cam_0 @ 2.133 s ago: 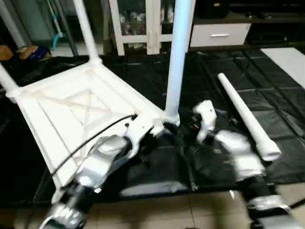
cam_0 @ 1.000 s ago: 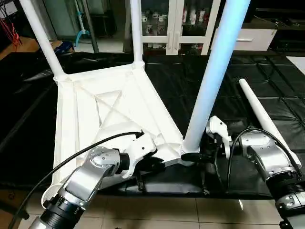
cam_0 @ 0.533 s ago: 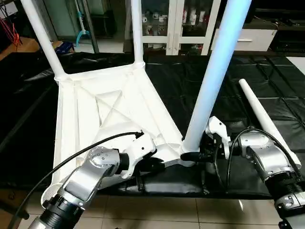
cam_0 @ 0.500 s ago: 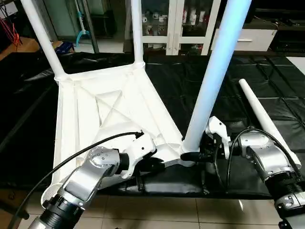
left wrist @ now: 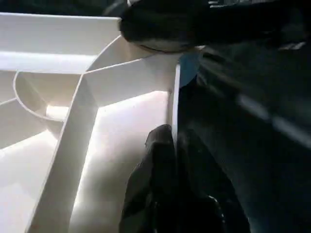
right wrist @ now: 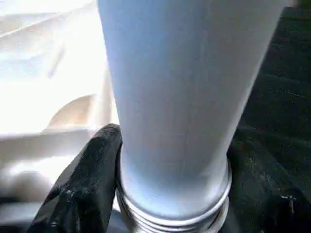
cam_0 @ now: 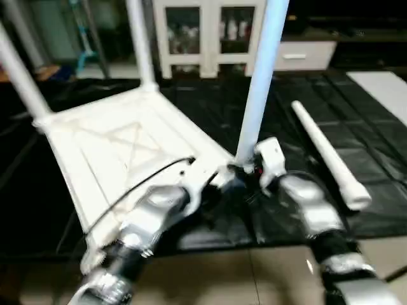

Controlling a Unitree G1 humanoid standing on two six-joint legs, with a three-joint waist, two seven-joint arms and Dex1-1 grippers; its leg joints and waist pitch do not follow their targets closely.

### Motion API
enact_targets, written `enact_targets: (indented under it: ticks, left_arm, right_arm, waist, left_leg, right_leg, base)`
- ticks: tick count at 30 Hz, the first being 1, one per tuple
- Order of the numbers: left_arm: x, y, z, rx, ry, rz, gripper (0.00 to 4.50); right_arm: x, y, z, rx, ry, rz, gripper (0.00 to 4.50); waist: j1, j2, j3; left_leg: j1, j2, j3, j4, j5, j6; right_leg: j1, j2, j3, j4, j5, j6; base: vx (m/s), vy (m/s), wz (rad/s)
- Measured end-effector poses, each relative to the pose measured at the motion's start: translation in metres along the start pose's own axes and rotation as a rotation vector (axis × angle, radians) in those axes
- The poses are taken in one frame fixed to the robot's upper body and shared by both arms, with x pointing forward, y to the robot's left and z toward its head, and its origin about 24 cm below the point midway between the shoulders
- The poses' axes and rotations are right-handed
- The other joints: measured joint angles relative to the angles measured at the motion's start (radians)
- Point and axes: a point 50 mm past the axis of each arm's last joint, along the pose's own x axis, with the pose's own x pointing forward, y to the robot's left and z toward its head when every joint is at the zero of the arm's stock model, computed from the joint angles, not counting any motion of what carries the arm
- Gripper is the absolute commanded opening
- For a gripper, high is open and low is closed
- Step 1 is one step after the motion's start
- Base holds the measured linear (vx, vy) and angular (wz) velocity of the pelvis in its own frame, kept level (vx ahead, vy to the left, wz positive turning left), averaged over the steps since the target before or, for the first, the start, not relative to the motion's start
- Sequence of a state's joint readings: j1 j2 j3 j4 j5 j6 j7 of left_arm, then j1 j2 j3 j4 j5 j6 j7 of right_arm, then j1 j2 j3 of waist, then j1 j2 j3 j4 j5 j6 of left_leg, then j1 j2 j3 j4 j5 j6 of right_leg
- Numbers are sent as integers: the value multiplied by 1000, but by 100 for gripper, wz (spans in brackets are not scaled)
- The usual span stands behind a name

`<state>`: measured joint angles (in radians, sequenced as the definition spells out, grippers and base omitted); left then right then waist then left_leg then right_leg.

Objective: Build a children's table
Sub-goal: Rotate leg to tighten

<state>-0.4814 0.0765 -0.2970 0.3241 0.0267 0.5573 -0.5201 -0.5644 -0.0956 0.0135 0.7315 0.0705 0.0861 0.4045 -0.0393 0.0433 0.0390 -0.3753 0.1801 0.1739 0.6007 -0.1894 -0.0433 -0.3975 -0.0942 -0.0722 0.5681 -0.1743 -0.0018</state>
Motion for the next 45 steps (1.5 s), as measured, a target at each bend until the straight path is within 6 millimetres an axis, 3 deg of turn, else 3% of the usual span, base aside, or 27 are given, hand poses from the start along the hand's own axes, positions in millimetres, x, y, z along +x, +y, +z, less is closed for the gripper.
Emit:
enact_targets:
  ticks: [3,7,10,15,19,24,32,40,41,45]
  left_arm:
    - [3,1,2,-16,-2,28,0]
    - [4,1,4,-19,-6,30,0]
    - [4,1,5,-18,-9,30,0]
    - [-1,10,4,-2,-15,59,0]
    - [-9,14,-1,34,-15,37,0]
    - [-28,8,-12,101,-23,-118,0]
    - [-51,-4,-23,151,-20,-323,0]
    - [-58,-8,-26,155,-4,-389,0]
    - [-59,-8,-27,156,0,-398,0]
    - [-60,-8,-27,159,5,-399,0]
  right_arm:
    - [6,6,1,32,-15,-72,265]
    - [6,6,2,37,-35,-89,265]
    - [5,6,3,41,-47,-84,335]
    - [3,10,10,88,-109,-2,379]
    - [-6,4,26,-43,-147,144,391]
    - [-29,-18,36,-236,-87,362,391]
    - [-49,-25,32,-324,30,619,391]
    - [-64,-30,17,-315,172,765,391]
    - [-66,-31,14,-306,198,777,366]
    - [-65,-30,10,-289,206,791,333]
  waist:
    - [-13,3,2]
    - [-14,4,4]
    - [-13,4,6]
    - [-17,6,10]
    - [-18,6,10]
    - [0,9,8]
    - [45,10,7]
    - [68,9,7]
    - [72,10,7]
    - [71,9,7]
  left_leg:
    - [-1,-4,-4,-3,0,0]
    - [-8,-6,-4,-2,0,0]
    - [-10,-7,-3,-2,0,1]
    - [-10,-6,-3,-3,0,1]
    - [-9,-6,-3,-3,0,1]
    - [-7,-5,-3,-3,0,1]
    - [-6,-2,5,-3,0,1]
    - [-8,0,5,-2,1,3]
    - [-8,0,5,-1,1,3]
    - [-7,0,5,0,0,1]
  right_leg:
    - [1,0,0,-10,0,0]
    - [-3,-1,1,-15,0,0]
    - [-5,-1,3,-15,1,-2]
    - [-8,-1,2,-13,3,-5]
    - [-10,0,2,-10,6,-9]
    - [-8,0,4,-5,13,-16]
    - [-8,0,11,9,23,-14]
    - [-8,0,9,10,19,-10]
    - [-8,0,9,10,19,-10]
    - [-7,0,9,11,19,-10]
  base:
    - [0,0,0]
    - [0,0,0]
    - [0,0,0]
    - [0,0,0]
    - [0,0,0]
    - [0,0,0]
    - [19,-6,4]
    - [0,0,0]
    - [0,0,0]
    - [0,0,0]
